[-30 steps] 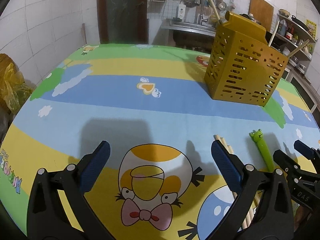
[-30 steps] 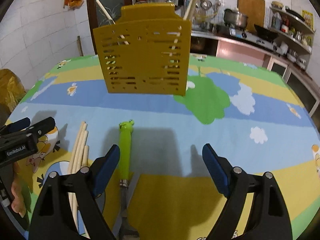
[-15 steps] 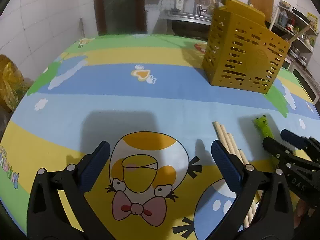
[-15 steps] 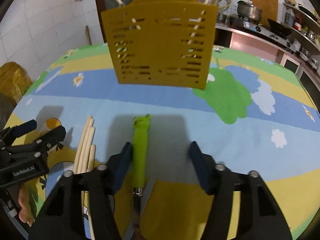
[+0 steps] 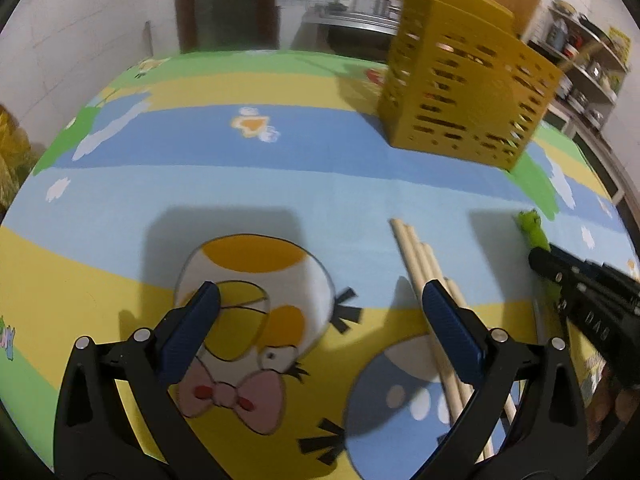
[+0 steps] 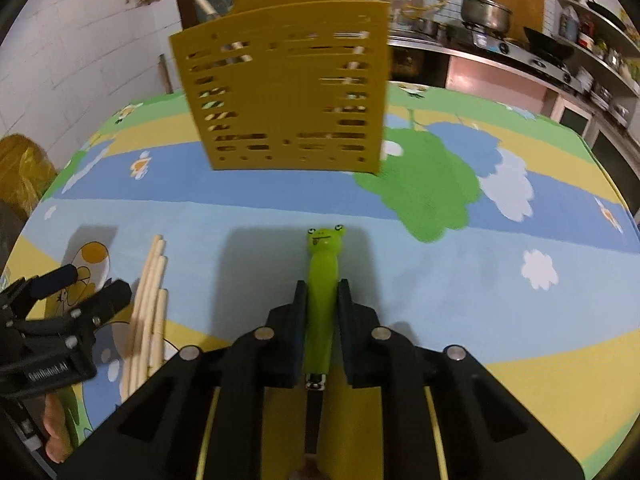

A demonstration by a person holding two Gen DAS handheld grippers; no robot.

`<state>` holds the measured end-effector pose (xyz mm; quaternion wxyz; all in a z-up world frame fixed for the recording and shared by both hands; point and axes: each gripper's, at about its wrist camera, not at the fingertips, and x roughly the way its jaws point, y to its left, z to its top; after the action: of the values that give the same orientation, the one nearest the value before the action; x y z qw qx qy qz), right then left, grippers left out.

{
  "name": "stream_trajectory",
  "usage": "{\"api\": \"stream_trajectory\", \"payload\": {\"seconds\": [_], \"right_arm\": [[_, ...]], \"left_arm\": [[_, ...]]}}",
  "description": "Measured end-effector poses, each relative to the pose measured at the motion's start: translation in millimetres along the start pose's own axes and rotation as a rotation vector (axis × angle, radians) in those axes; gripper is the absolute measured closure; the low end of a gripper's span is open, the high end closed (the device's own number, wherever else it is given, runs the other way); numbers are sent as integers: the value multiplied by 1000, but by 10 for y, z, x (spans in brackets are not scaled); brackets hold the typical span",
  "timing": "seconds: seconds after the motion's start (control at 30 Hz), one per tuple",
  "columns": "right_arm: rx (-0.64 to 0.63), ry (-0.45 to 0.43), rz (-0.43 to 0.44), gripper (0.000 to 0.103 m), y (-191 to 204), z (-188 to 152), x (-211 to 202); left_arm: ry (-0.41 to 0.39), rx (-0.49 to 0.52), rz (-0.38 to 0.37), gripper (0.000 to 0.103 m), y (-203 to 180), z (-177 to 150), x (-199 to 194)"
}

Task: Organize utensils
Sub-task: 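Grasp the green frog-handled fork with the right gripper while the left gripper grasps a chopstick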

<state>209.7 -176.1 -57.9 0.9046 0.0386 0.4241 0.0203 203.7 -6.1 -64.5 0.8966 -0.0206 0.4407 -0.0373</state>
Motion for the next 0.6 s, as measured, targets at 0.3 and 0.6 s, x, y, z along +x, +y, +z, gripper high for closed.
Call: {"api": "stream_trajectory", "payload": {"seconds": [0.3, 0.6], "right_arm": [[83, 4, -21, 88, -265, -56, -54], [96, 17, -19, 87, -308, -50, -33]], "left_arm": [[7, 13, 14, 5, -72, -41, 0], [13, 14, 36, 4, -101, -19, 37]]}}
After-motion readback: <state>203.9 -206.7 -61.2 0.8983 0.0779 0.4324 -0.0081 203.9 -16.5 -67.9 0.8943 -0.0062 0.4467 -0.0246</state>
